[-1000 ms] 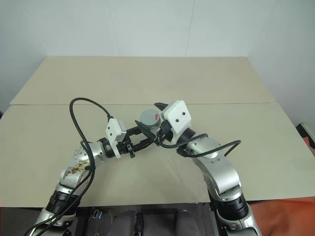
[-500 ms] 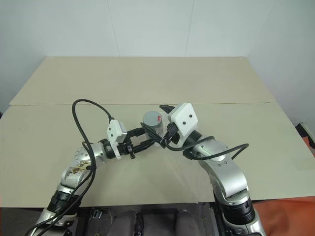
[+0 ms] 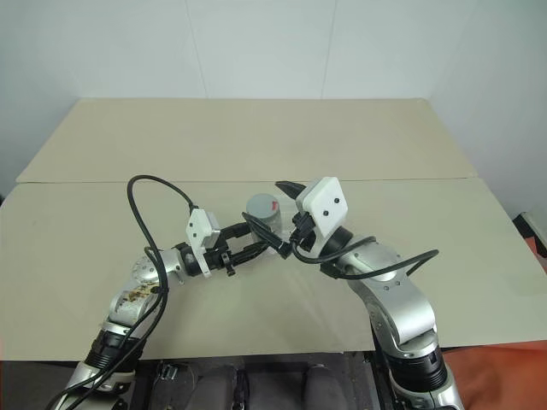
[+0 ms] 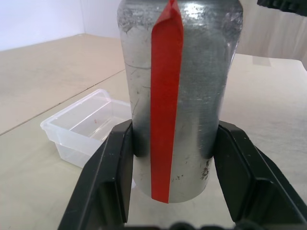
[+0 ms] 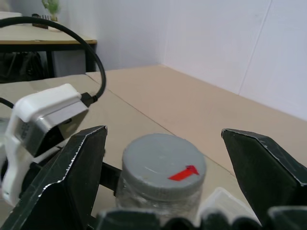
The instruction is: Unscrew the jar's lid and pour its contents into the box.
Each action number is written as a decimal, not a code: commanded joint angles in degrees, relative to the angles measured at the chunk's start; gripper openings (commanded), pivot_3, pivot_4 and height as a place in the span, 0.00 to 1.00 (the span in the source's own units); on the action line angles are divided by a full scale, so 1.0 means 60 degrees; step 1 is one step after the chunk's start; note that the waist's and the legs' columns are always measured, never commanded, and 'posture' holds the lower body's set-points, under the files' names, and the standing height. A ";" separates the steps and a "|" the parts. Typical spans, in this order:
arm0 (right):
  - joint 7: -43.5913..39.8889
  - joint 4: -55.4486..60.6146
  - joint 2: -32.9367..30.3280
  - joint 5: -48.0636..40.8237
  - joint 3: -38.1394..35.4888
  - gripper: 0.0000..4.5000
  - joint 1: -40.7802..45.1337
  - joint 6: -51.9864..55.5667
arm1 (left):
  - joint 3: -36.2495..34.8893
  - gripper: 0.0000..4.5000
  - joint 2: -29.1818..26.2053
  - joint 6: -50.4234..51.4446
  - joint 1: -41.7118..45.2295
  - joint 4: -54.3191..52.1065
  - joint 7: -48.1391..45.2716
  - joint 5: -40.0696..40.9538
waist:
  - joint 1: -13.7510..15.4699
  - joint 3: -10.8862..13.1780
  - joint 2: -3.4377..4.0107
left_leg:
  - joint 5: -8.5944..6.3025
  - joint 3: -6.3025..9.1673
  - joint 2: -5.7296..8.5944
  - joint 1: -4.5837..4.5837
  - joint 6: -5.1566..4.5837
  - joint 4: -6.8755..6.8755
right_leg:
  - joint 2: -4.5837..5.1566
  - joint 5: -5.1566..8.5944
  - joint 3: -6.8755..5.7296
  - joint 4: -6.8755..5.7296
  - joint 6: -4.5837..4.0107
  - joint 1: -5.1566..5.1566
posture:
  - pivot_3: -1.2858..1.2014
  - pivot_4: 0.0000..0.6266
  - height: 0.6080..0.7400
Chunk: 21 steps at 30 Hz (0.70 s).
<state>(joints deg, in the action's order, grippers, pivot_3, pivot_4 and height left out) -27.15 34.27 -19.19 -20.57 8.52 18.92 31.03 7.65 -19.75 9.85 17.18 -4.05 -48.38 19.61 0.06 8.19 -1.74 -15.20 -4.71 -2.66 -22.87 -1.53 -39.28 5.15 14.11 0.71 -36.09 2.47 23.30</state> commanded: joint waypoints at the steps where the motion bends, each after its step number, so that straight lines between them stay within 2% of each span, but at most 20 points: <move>1: 0.0166 0.0230 0.0078 0.0062 0.0064 0.99 0.0052 0.0007 | -0.0104 0.47 0.0069 -0.0386 0.0027 -0.0417 -0.0009 0.0043 | -0.0001 0.0000 0.0000 | 0.0000 0.0000 0.0000 0.0000 0.0000 0.0000 | 0.0000 0.0000 0.0000 0.0000 0.0000 0.0000 | 0.52 0.24 1.00; 16: 0.0340 -0.0030 0.0154 0.0024 -0.0042 0.99 0.0122 0.0065 | -0.0051 0.47 0.0118 -0.0568 0.0027 -0.0338 0.0008 0.0016 | -0.0005 0.0000 0.0000 | 0.0000 0.0000 0.0000 0.0000 0.0000 0.0000 | 0.0000 0.0000 0.0000 0.0001 0.0000 0.0000 | 0.52 0.24 1.00; 19: 0.0292 -0.0006 0.0171 -0.0064 -0.0060 0.86 0.0131 0.0058 | -0.0055 0.47 0.0120 -0.0569 0.0035 -0.0308 0.0004 0.0007 | -0.0005 0.0000 0.0000 | 0.0000 -0.0001 0.0000 -0.0001 0.0000 0.0000 | 0.0000 0.0000 0.0000 0.0001 0.0000 0.0000 | 0.52 0.24 1.00; 21: 0.0247 0.0013 0.0100 -0.0037 -0.0035 0.70 0.0121 0.0046 | -0.0049 0.47 0.0125 -0.0573 0.0043 -0.0276 0.0007 -0.0006 | -0.0005 0.0000 0.0000 | 0.0000 0.0000 0.0000 0.0000 0.0000 0.0000 | 0.0000 0.0000 0.0000 0.0001 0.0000 0.0000 | 0.52 0.24 1.00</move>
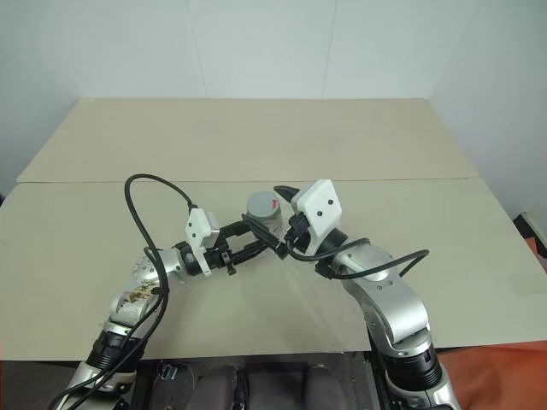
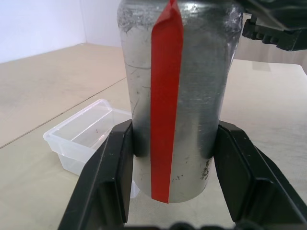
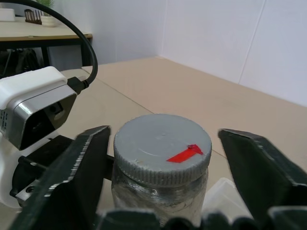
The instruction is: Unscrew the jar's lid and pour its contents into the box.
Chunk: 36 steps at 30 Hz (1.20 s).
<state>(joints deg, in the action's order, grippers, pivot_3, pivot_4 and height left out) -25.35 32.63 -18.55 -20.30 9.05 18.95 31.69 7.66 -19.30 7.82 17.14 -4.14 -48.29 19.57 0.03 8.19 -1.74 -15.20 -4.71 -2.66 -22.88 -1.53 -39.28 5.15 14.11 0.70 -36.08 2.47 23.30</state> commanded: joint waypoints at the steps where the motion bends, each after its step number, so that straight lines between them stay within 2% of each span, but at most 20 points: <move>1: -0.0083 0.0290 -0.0034 -0.0098 -0.0121 0.63 0.0103 -0.0066 | -0.0044 0.47 0.0054 -0.0250 0.0053 -0.0240 -0.0006 -0.0012 | 0.0001 0.0000 0.0000 | 0.0000 0.0000 0.0000 0.0000 0.0000 0.0000 | 0.0000 0.0000 0.0000 0.0000 0.0000 0.0000 | 0.52 0.24 1.00; 13: -0.0687 0.0140 -0.0384 -0.0344 -0.0258 0.62 -0.0011 -0.0186 | -0.0020 0.47 -0.0060 -0.0188 -0.0095 -0.0434 -0.0386 0.0180 | -0.0001 0.0000 0.0000 | 0.0000 0.0000 0.0000 0.0000 0.0000 0.0000 | 0.0000 0.0000 0.0000 0.0000 0.0000 0.0000 | 0.52 0.24 1.00; 19: -0.2296 -0.0188 -0.1125 -0.1335 -0.0755 0.62 0.0028 -0.0412 | -0.0142 0.47 -0.0256 0.0034 -0.0164 -0.0756 -0.1156 0.0802 | 0.0008 0.0000 0.0000 | 0.0000 0.0001 -0.0001 0.0000 -0.0001 0.0000 | 0.0000 0.0000 -0.0001 0.0002 0.0000 -0.0001 | 0.52 0.24 1.00; 25: -0.4070 -0.0813 -0.1908 -0.2121 -0.0990 0.62 0.0269 -0.0690 | -0.0096 0.47 -0.0401 0.0047 -0.0088 -0.0760 -0.1588 0.0823 | 0.0007 0.0000 0.0000 | -0.0001 0.0001 -0.0001 0.0004 -0.0002 0.0000 | -0.0001 0.0000 0.0000 0.0003 0.0000 -0.0006 | 0.52 0.24 1.00; 36: -0.6621 -0.2509 -0.2216 -0.2531 -0.0820 0.62 0.1130 -0.1510 | 0.0069 0.47 -0.0281 -0.0035 0.0058 -0.0722 -0.2060 0.0802 | 0.0012 0.0000 0.0000 | -0.0001 0.0000 -0.0003 0.0004 -0.0002 0.0000 | -0.0003 0.0000 0.0001 0.0003 0.0000 -0.0006 | 0.52 0.24 1.00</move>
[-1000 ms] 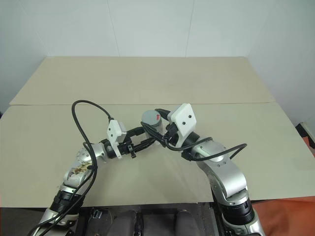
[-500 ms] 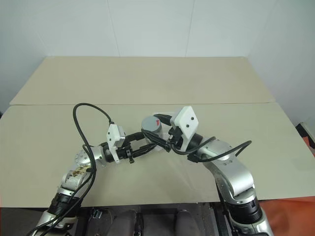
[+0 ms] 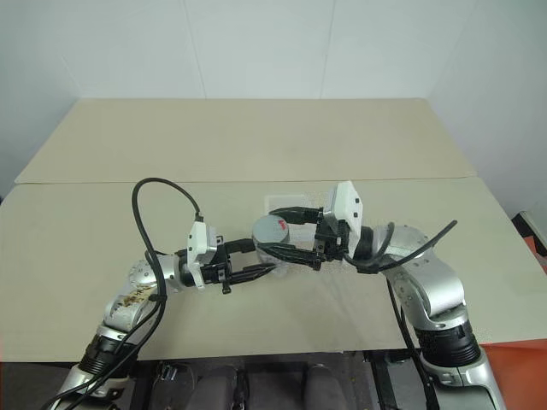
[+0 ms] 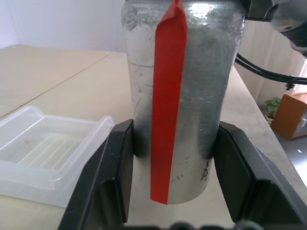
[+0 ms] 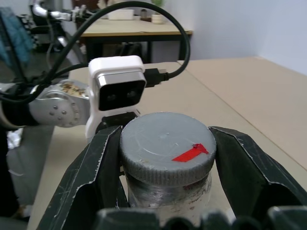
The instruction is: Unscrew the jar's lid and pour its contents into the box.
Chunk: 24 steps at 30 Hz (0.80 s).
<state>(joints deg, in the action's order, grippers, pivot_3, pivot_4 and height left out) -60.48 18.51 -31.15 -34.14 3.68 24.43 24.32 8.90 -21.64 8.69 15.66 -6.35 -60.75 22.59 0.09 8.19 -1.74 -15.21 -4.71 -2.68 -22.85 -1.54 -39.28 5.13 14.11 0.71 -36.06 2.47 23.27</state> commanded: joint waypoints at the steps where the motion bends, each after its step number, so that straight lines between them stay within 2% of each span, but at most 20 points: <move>1: -0.1105 -0.0389 -0.0133 -0.0251 0.0096 0.62 0.0353 -0.0381 | -0.0131 0.47 0.0126 -0.0194 0.0327 -0.0330 -0.0002 0.0282 | 0.0005 0.0000 0.0000 | 0.0000 0.0000 0.0000 0.0000 0.0000 0.0000 | 0.0000 0.0000 -0.0001 0.0000 0.0000 0.0000 | 0.52 0.24 1.00; 12: -0.3494 -0.2578 -0.0048 -0.0051 0.0399 0.62 0.1516 -0.1156 | -0.0102 0.47 0.0133 -0.0166 0.0445 -0.0199 -0.0096 0.0198 | 0.0019 0.0000 0.0000 | 0.0000 -0.0002 0.0000 0.0002 0.0000 -0.0001 | 0.0000 0.0000 0.0000 -0.0003 0.0000 0.0000 | 0.52 0.24 1.00; 18: -0.3376 -0.2993 0.0244 -0.0164 0.0092 0.62 0.1760 -0.1359 | -0.0106 0.47 0.0075 -0.0123 0.0394 -0.0220 0.0045 0.0124 | 0.0022 0.0001 0.0001 | 0.0000 -0.0004 -0.0002 0.0000 0.0000 -0.0001 | 0.0001 0.0000 0.0000 -0.0003 0.0000 0.0001 | 0.52 0.24 1.00; 23: -0.3412 -0.2821 0.0203 0.0018 0.0026 0.98 0.1569 -0.1758 | -0.0082 0.47 0.0057 -0.0138 0.0382 -0.0153 0.0114 0.0105 | 0.0057 0.0001 0.0001 | 0.0000 -0.0004 0.0000 0.0001 0.0000 -0.0001 | 0.0004 -0.0001 0.0000 -0.0003 0.0000 0.0000 | 0.52 0.24 1.00; 24: -0.3308 -0.2772 0.0249 0.0089 -0.0015 1.00 0.1503 -0.1897 | -0.0071 0.47 0.0066 -0.0148 0.0389 -0.0143 0.0125 0.0100 | 0.0072 0.0001 0.0001 | 0.0000 -0.0004 0.0000 0.0000 0.0000 -0.0001 | 0.0004 -0.0001 0.0000 -0.0003 0.0000 0.0001 | 0.52 0.24 1.00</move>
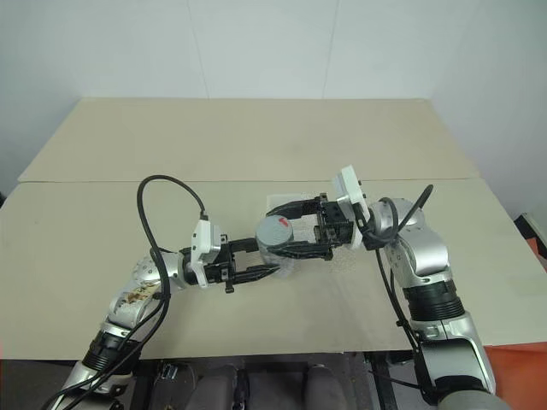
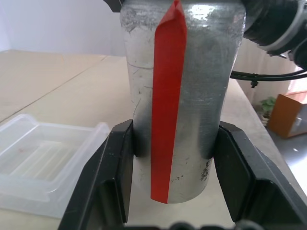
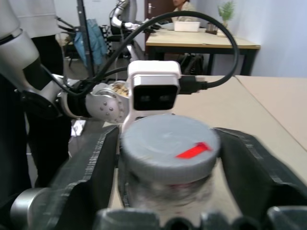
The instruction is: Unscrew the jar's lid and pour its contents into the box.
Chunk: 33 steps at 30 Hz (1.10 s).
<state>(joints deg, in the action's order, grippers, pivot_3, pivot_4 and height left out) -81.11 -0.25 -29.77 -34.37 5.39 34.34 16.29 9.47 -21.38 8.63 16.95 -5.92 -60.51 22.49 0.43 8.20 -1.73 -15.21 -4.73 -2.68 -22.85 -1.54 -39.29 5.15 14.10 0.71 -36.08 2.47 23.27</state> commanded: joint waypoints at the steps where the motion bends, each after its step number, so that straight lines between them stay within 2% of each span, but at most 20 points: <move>1: 0.0135 0.0392 0.0006 0.0117 -0.0307 1.00 -0.0191 -0.0565 | -0.0152 0.47 0.0033 -0.0145 0.0184 -0.0208 0.0096 0.0113 | 0.0022 0.0000 0.0000 | 0.0000 0.0000 0.0000 0.0000 0.0000 0.0000 | 0.0000 0.0000 -0.0001 0.0001 0.0000 0.0000 | 0.52 0.24 1.00; 5: 0.0588 0.0536 0.0000 0.0339 -0.0461 1.00 -0.0396 -0.0923 | -0.0140 0.47 0.0069 -0.0215 0.0248 -0.0100 0.0127 0.0054 | 0.0022 0.0000 0.0001 | 0.0000 -0.0003 0.0001 0.0000 0.0000 0.0000 | 0.0001 0.0000 0.0001 0.0000 0.0000 0.0000 | 0.52 0.24 1.00; 8: 0.1677 0.0950 0.0083 0.0532 -0.0859 1.00 -0.0689 -0.1067 | -0.0166 0.47 0.0086 -0.0288 0.0243 -0.0056 0.0235 -0.0015 | 0.0033 0.0000 0.0000 | 0.0000 -0.0002 0.0001 0.0000 0.0000 0.0000 | 0.0001 0.0000 -0.0001 -0.0001 0.0000 0.0000 | 0.52 0.24 1.00; 13: 0.3180 0.2978 -0.0103 0.0528 -0.1276 1.00 -0.1552 -0.0570 | -0.0193 0.47 0.0061 -0.0275 0.0088 -0.0206 0.0448 -0.0054 | 0.0038 0.0001 0.0001 | 0.0000 -0.0002 0.0000 -0.0004 0.0000 0.0000 | 0.0002 0.0000 -0.0001 0.0002 0.0000 0.0002 | 0.52 0.24 1.00; 20: 0.4939 0.4702 0.0162 0.1135 -0.0726 1.00 -0.2115 -0.0013 | -0.0074 0.47 0.0157 -0.0379 0.0106 -0.0148 0.0584 -0.0107 | -0.0004 0.0000 0.0001 | 0.0000 -0.0003 0.0000 0.0005 0.0001 0.0000 | 0.0000 0.0000 0.0003 -0.0007 -0.0001 0.0000 | 0.52 0.24 1.00; 33: 0.5319 0.4792 0.0183 0.1384 -0.0352 1.00 -0.2240 0.0030 | -0.0028 0.47 0.0198 -0.0460 0.0150 -0.0045 0.0685 -0.0150 | 0.0030 0.0000 0.0001 | 0.0000 0.0000 0.0003 0.0000 0.0000 0.0000 | -0.0003 0.0000 0.0001 0.0001 0.0000 0.0000 | 0.52 0.24 1.00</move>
<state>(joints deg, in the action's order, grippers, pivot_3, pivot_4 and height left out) -49.47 26.42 -28.61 -25.78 3.84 19.87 17.73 9.34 -20.46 6.35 17.51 -5.37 -56.66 21.58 0.61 8.20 -1.73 -15.21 -4.73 -2.66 -22.85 -1.54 -39.29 5.14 14.11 0.72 -36.08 2.47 23.27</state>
